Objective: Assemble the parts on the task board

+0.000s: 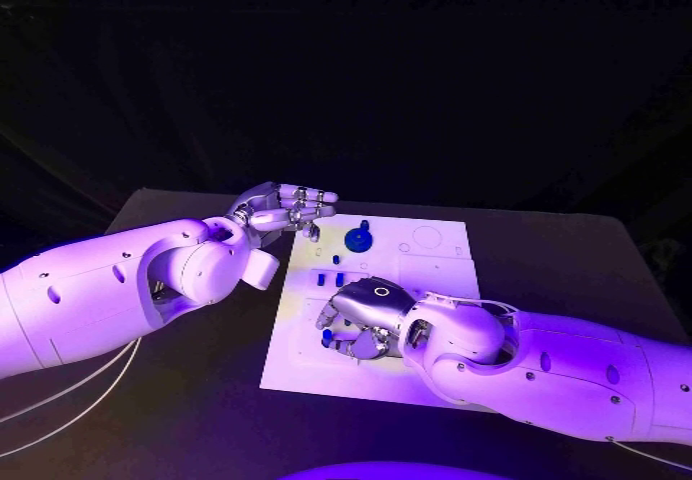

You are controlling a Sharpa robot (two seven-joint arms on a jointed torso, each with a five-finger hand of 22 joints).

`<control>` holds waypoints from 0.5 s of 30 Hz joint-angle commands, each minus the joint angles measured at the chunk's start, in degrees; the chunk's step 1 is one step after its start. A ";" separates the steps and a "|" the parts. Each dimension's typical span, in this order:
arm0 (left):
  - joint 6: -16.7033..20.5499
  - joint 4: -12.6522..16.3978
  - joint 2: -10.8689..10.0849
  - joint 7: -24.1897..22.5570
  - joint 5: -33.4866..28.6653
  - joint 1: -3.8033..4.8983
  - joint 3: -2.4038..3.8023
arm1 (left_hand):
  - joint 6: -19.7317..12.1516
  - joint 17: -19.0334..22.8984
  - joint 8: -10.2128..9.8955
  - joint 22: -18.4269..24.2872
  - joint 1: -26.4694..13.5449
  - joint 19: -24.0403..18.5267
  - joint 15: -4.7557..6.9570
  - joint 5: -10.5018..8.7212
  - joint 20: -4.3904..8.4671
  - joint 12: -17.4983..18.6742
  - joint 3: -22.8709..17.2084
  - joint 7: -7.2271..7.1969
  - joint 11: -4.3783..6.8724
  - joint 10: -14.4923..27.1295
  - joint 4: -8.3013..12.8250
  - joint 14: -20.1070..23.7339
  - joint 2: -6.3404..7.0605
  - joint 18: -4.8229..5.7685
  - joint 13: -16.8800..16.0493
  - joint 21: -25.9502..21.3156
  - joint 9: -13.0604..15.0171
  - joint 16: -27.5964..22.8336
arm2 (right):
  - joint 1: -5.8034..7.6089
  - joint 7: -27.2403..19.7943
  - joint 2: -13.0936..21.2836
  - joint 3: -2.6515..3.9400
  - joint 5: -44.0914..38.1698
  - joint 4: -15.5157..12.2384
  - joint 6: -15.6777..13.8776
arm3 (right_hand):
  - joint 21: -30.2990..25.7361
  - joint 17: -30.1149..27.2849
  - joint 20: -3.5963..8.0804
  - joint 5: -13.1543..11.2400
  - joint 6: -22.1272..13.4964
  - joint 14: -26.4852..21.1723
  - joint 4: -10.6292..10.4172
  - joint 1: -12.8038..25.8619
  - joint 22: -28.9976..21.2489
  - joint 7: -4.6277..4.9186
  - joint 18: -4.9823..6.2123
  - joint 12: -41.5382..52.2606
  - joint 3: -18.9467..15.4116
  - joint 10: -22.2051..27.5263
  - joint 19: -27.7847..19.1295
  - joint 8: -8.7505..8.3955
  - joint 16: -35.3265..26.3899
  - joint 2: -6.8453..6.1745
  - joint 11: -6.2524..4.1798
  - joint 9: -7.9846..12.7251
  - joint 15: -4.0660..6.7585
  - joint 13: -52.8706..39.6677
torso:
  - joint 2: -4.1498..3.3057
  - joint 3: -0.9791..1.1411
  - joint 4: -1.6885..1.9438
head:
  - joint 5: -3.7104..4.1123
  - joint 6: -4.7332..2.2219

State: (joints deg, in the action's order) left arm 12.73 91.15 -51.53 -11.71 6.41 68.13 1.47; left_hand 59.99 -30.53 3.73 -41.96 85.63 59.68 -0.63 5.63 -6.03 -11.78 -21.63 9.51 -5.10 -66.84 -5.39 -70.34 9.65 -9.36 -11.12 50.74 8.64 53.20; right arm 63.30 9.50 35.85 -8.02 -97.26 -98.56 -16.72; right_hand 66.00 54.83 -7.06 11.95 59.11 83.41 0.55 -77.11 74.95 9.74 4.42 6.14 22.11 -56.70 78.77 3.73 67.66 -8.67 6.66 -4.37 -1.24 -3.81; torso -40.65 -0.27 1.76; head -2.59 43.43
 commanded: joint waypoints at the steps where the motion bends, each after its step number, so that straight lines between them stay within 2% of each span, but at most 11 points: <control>1: -1.00 0.09 0.01 -0.12 -0.25 0.04 0.04 | -0.33 0.08 0.11 0.04 -0.26 -0.34 -0.15 0.12 0.03 -0.22 0.46 0.06 -0.13 0.37 0.02 0.38 -0.35 -1.13 -0.08 -0.20 -0.08 -0.29 | 0.01 -0.77 1.50 0.06 -0.26 -1.58 -3.54 | -0.97 -0.57 -0.17 0.54 -0.64 -0.23 -0.03 0.25 4.67 0.05 0.89 0.53 -1.00 0.76 -0.66 -0.04 -0.48 -0.40 0.00 0.13 -0.21 -0.11 | 0.05 0.02 -0.01 | 0.21 -0.10; 4: -1.02 0.02 -0.02 -0.12 -0.25 0.03 0.03 | -0.33 0.08 0.11 0.04 -0.26 -0.34 -0.15 0.12 0.03 -0.22 0.46 0.06 -0.13 0.37 0.02 0.38 -0.35 -1.13 -0.08 -0.20 -0.08 -0.29 | 0.39 -1.12 3.55 0.29 1.01 -3.23 -5.32 | -1.56 -0.95 -0.15 0.69 -1.51 -0.35 -0.27 0.41 4.39 -0.17 0.99 1.31 -2.18 1.26 -0.75 -0.08 -0.72 -0.49 -0.13 0.26 -0.16 -0.20 | 0.12 0.02 -0.02 | 0.36 -0.18; 7: -1.05 0.01 -0.06 -0.11 -0.25 0.03 0.00 | -0.33 0.08 0.11 0.04 -0.26 -0.34 -0.15 0.12 0.03 -0.22 0.46 0.06 -0.13 0.37 0.02 0.38 -0.35 -1.13 -0.08 -0.20 -0.08 -0.29 | 1.44 -1.72 6.67 0.52 4.98 -5.04 -7.17 | -1.67 -1.06 -0.07 0.55 -1.84 -0.22 -0.97 1.02 4.30 -0.04 0.94 3.08 -3.86 0.14 -0.52 0.20 -0.72 -0.44 -0.28 0.21 0.01 -0.51 | 0.16 -0.05 0.00 | 0.90 -0.42; 8: -1.05 0.02 -0.10 -0.11 -0.25 0.03 -0.01 | -0.36 0.09 0.10 0.07 -0.28 -0.35 -0.16 0.12 0.02 -0.23 0.49 0.08 -0.15 0.41 0.03 0.40 -0.35 -1.14 -0.09 -0.24 -0.10 -0.30 | 2.01 -1.88 8.31 0.59 7.78 -5.77 -7.58 | -1.00 -0.76 -0.02 0.54 -0.71 -0.05 -1.37 1.31 4.57 0.23 0.80 4.48 -4.28 -1.97 -0.10 0.78 -0.48 -0.13 -0.36 -0.06 0.07 -0.90 | 0.18 -0.09 -0.04 | 1.16 -0.45; 10: -1.03 0.07 -0.20 -0.12 -0.25 0.03 -0.06 | -0.36 0.09 0.10 0.07 -0.28 -0.35 -0.16 0.12 0.02 -0.23 0.49 0.08 -0.15 0.41 0.03 0.40 -0.35 -1.14 -0.09 -0.24 -0.10 -0.30 | 2.95 -1.89 11.00 0.67 12.55 -6.71 -7.94 | 0.19 -0.09 0.10 0.53 0.35 0.23 -2.13 1.99 5.07 0.12 0.56 6.31 -4.79 -5.23 0.59 1.30 0.05 0.27 -0.81 -0.30 0.31 -1.47 | 0.17 -0.10 -0.11 | 1.45 -0.59; 12: -1.01 0.15 -0.35 -0.13 -0.26 0.03 -0.13 | -0.36 0.09 0.10 0.07 -0.28 -0.35 -0.16 0.12 0.02 -0.23 0.49 0.08 -0.15 0.41 0.03 0.40 -0.35 -1.14 -0.09 -0.24 -0.10 -0.30 | 3.90 -1.48 13.79 0.72 17.32 -7.40 -7.73 | 1.68 0.37 0.62 0.56 2.09 0.46 -3.13 2.88 5.72 -1.04 0.32 9.04 -5.45 -10.52 1.43 2.25 0.43 0.63 -2.23 -0.71 1.26 -2.62 | 0.27 -0.14 -0.29 | 1.74 -0.69; 13: -1.00 0.17 -0.41 -0.14 -0.26 0.03 -0.16 | -0.36 0.09 0.10 0.07 -0.28 -0.35 -0.16 0.12 0.02 -0.23 0.49 0.08 -0.15 0.41 0.03 0.40 -0.35 -1.14 -0.09 -0.24 -0.10 -0.30 | 4.18 -1.29 14.73 0.73 18.79 -7.60 -7.69 | 2.41 0.90 0.83 0.57 2.47 0.63 -3.52 3.37 6.03 -1.31 0.17 9.68 -5.80 -11.72 1.79 2.47 0.82 0.61 -2.57 -0.81 1.51 -2.95 | 0.29 -0.16 -0.37 | 1.81 -0.72; 15: -0.96 0.27 -0.57 -0.16 -0.27 0.03 -0.28 | -0.36 0.09 0.10 0.07 -0.28 -0.35 -0.16 0.12 0.02 -0.23 0.49 0.08 -0.15 0.41 0.03 0.40 -0.35 -1.14 -0.09 -0.24 -0.10 -0.30 | 4.83 -0.55 17.55 0.75 22.37 -8.26 -7.33 | 6.03 3.99 1.75 1.02 3.69 1.57 -4.83 4.96 7.59 -2.43 -0.57 12.58 -7.20 -16.44 3.54 3.25 3.06 0.52 -3.94 -1.18 2.57 -4.71 | 0.41 -0.19 -0.55 | 2.06 -0.84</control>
State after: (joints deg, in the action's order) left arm 12.64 91.18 -52.14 -11.64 6.41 68.14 1.16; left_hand 59.99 -30.49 3.73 -41.97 85.63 59.68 -0.63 5.63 -6.03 -11.77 -21.47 9.51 -5.10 -66.84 -5.23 -70.34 9.65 -9.36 -11.12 50.74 8.60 53.20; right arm 68.06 8.57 53.04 -7.23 -84.70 -106.41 -22.77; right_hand 71.19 58.13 -5.52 12.78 62.25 83.99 -3.77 -72.54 74.94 7.35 4.41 18.00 15.11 -71.84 81.89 6.80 70.21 -8.17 3.13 -5.46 1.05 -8.10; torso -40.41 -0.37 1.52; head -0.84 42.71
